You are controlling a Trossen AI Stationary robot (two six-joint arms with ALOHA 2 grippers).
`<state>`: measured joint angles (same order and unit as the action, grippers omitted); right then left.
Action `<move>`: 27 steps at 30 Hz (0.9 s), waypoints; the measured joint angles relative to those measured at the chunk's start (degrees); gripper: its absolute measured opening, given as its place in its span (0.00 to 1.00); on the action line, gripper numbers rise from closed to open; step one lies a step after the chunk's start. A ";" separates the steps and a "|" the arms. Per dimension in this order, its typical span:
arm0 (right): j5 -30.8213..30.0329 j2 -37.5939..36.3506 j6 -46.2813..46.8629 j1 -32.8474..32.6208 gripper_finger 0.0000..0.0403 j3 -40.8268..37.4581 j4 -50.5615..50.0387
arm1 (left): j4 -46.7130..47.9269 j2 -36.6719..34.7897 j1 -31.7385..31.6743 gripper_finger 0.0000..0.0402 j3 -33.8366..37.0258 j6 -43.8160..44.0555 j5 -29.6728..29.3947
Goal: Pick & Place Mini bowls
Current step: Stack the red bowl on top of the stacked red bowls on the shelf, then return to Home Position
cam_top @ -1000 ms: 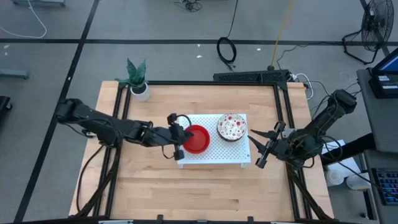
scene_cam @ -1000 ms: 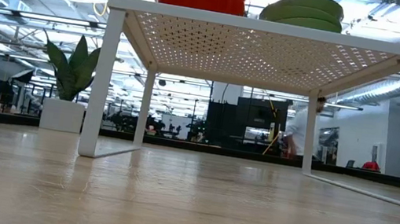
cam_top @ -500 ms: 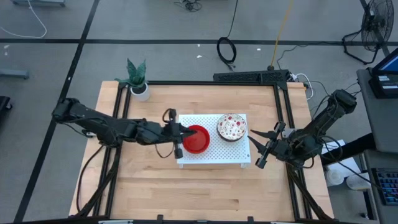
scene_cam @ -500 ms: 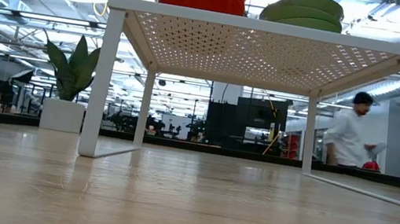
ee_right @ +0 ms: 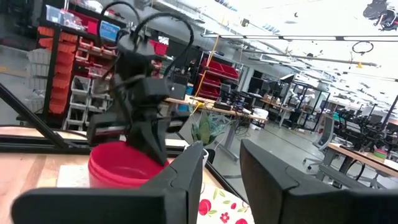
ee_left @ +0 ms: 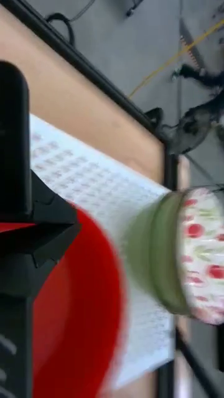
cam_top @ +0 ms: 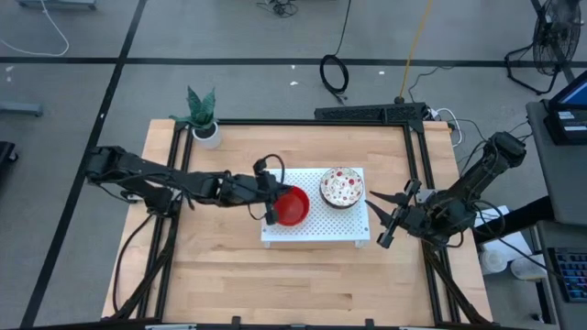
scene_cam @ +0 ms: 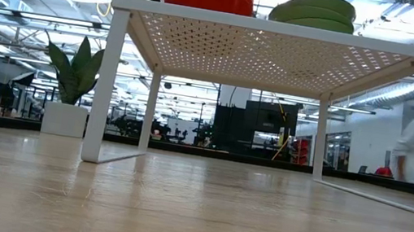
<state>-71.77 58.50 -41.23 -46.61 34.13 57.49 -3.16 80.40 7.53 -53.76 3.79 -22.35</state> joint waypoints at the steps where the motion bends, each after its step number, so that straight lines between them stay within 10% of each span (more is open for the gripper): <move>1: -0.03 0.00 -0.01 0.00 0.23 0.00 -0.10 | -1.24 0.02 0.00 0.01 0.00 0.02 -0.23; 12: -0.12 0.00 -0.33 0.00 0.23 0.00 -0.30 | -11.68 -11.71 5.93 0.02 -0.07 -8.70 -0.34; 27: -0.19 0.02 -1.79 0.04 0.23 0.00 -0.79 | 14.85 -36.09 15.99 0.15 -0.11 2.58 1.51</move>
<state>-71.96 58.52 -43.02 -46.57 34.13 56.70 11.69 44.31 23.52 -53.87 6.37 -20.84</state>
